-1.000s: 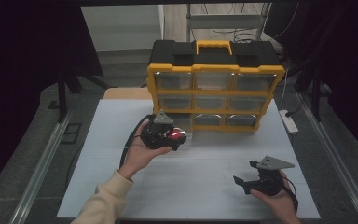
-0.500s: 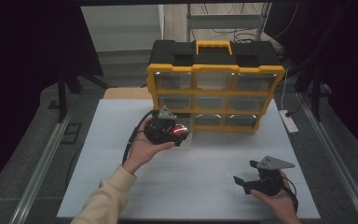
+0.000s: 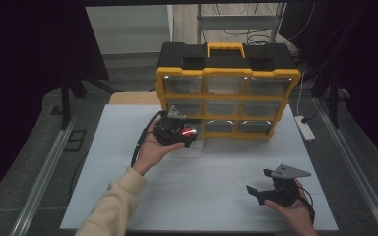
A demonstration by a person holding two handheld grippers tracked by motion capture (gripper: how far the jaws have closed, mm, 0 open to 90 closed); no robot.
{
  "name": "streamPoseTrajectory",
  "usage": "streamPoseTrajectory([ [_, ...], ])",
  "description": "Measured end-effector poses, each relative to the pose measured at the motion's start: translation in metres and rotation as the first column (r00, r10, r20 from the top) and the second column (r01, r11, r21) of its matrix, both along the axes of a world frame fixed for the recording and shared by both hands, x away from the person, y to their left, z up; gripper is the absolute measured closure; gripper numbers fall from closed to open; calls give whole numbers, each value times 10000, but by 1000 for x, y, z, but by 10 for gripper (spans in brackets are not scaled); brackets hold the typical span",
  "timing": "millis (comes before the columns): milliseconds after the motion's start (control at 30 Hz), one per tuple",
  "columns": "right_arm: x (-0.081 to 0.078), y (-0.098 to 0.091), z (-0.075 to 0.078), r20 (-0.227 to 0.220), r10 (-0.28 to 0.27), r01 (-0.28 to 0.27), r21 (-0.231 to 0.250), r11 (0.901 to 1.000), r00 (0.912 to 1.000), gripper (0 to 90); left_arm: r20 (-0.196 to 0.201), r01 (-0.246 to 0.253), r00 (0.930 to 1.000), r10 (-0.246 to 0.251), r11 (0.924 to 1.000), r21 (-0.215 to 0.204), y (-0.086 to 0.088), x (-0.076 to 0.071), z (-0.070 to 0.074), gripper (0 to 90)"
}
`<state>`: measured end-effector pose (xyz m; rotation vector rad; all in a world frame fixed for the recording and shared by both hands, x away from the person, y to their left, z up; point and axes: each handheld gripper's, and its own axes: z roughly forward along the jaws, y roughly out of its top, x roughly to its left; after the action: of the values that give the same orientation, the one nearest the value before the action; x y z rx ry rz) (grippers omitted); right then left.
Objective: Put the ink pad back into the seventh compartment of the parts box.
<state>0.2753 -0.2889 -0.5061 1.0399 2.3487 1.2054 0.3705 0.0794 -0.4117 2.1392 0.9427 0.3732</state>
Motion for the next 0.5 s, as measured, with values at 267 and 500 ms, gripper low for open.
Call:
streamPoseTrajectory([
  [267, 0, 0, 0, -16, -61, 61, -69, 10000, 10000, 92, -30, -226, 9997, 226, 9997, -25, 2, 14, -1, 304],
  [500, 0, 0, 0, -26, 11, -11, 8, 10000, 10000, 91, -310, -456, 9985, 447, 9985, -297, 6, 26, -2, 303],
])
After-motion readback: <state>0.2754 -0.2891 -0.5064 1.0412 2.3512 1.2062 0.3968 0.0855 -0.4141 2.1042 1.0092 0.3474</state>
